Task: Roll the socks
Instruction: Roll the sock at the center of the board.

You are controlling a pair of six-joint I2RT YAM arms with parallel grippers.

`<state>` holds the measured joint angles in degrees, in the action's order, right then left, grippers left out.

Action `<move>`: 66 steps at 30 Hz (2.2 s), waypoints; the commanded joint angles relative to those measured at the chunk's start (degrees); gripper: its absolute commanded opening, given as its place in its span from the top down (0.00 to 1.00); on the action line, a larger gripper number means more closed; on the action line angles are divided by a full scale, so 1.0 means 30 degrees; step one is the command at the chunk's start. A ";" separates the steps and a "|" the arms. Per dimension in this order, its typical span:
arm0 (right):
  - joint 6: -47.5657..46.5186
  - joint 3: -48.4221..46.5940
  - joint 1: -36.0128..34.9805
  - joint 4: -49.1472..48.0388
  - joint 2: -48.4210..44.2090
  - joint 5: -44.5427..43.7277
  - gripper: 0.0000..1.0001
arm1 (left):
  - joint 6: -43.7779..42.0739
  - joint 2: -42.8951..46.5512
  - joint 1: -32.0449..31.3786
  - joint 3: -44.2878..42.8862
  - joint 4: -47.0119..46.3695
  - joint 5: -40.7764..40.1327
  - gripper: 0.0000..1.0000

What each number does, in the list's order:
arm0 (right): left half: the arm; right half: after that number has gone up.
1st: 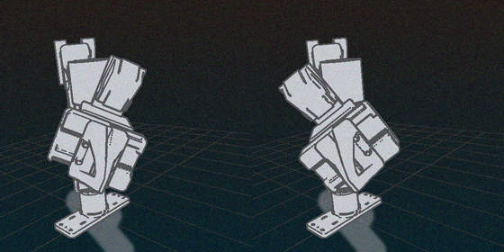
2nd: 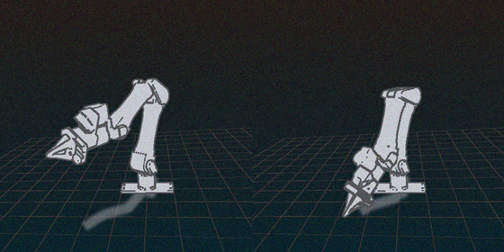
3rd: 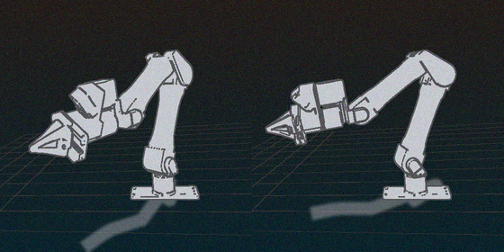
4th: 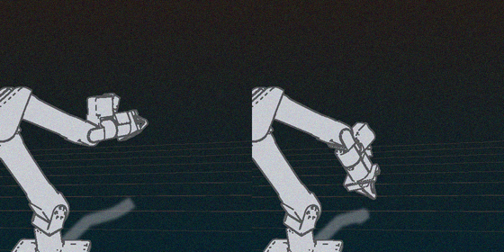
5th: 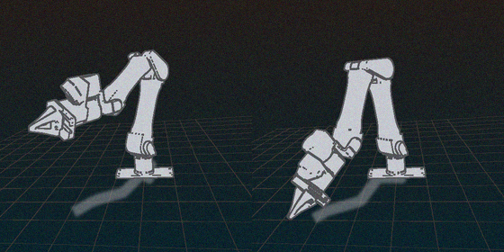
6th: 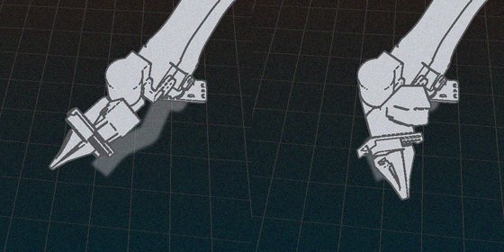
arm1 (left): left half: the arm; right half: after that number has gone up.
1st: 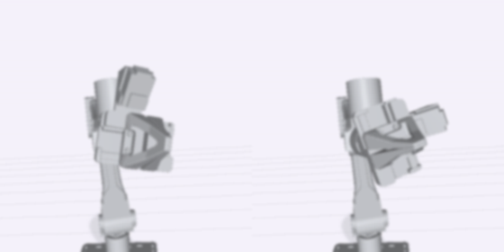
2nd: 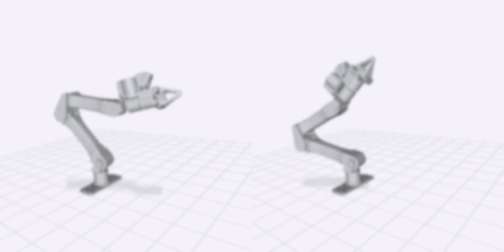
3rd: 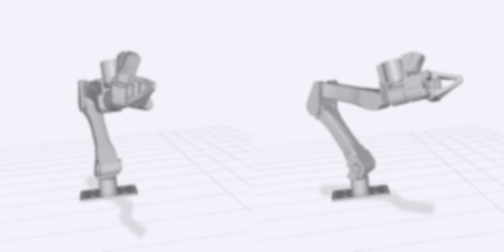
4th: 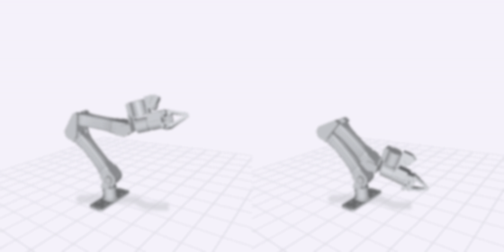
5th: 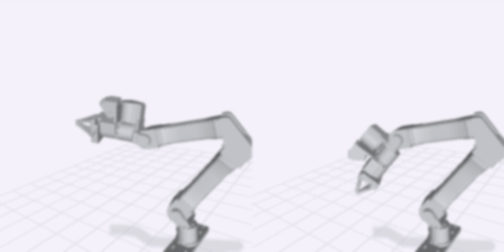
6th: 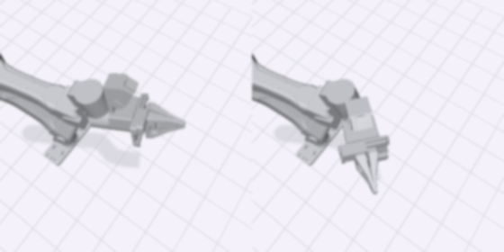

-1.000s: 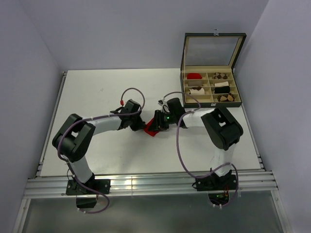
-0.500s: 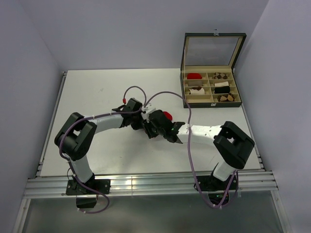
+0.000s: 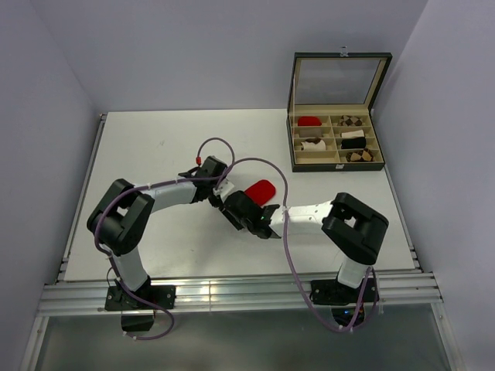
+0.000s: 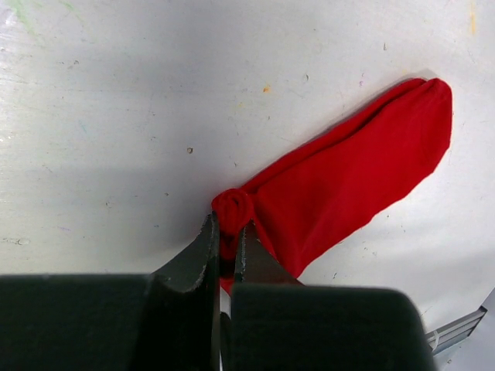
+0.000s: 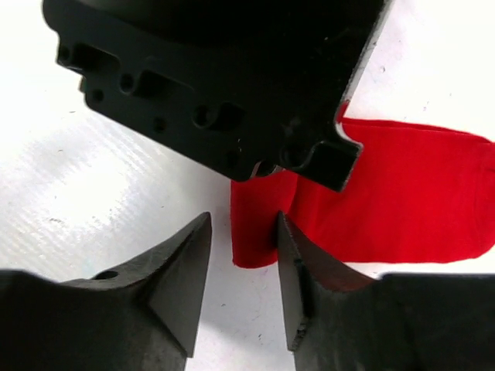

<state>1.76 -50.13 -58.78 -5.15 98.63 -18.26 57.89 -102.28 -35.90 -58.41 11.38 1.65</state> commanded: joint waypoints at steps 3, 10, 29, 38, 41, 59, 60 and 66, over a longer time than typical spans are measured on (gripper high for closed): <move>-0.0381 0.0099 -0.0385 -0.0658 0.1018 -0.1526 0.57 | -0.0049 -0.0331 -0.0250 -0.0246 0.0222 0.0153 1.00; 0.0554 -0.0459 -0.0444 0.1391 0.2311 -0.3583 0.93 | 0.0127 0.0108 -0.0221 -0.0130 0.0163 0.0124 0.98; 0.6933 0.1060 0.9684 0.0728 0.2395 1.8142 1.00 | 0.3233 0.3303 -0.0015 0.1893 -0.2619 -0.0462 0.44; 1.2039 0.3290 1.3060 -0.4874 0.5529 2.3077 1.00 | 0.3116 0.2366 -0.0220 0.1834 -0.3265 -0.0111 0.45; 1.2216 0.3204 1.3295 -0.4788 0.6087 2.3167 1.00 | 0.2970 0.1897 -0.0308 0.1542 -0.3440 0.0123 0.46; 1.1923 0.2677 1.3735 -0.3646 0.6821 2.2844 1.00 | 0.2823 0.1044 -0.0806 0.1159 -0.5226 -0.0051 0.45; 1.1923 0.2647 1.3735 -0.3617 0.6850 2.2787 1.00 | 0.2823 0.1075 -0.0807 0.1189 -0.5489 -0.0110 0.45; 1.1923 0.2589 1.3735 -0.3557 0.6851 2.2844 1.00 | 0.2618 -0.0241 -0.0836 0.0254 -0.4526 0.0036 0.46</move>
<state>40.93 -44.60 -17.63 -25.34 115.09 58.78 66.67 -101.60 -37.98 -54.96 -1.56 2.02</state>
